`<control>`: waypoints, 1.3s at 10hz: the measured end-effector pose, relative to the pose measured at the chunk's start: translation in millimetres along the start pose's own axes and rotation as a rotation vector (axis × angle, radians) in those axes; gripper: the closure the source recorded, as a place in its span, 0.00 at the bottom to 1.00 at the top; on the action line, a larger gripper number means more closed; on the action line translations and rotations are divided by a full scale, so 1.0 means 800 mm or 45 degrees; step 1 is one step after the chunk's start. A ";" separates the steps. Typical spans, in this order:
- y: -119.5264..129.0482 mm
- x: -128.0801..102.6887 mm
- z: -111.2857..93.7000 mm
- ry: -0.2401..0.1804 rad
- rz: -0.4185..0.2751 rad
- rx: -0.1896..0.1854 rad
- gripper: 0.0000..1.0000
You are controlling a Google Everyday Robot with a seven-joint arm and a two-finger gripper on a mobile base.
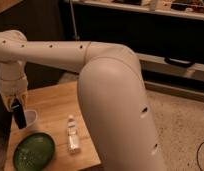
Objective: Place the eraser in the ceramic cup
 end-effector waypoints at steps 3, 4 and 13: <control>-0.021 -0.018 -0.006 -0.050 0.008 0.004 1.00; -0.023 -0.026 -0.001 -0.043 0.005 0.000 1.00; -0.033 -0.050 0.030 0.066 -0.014 0.009 0.22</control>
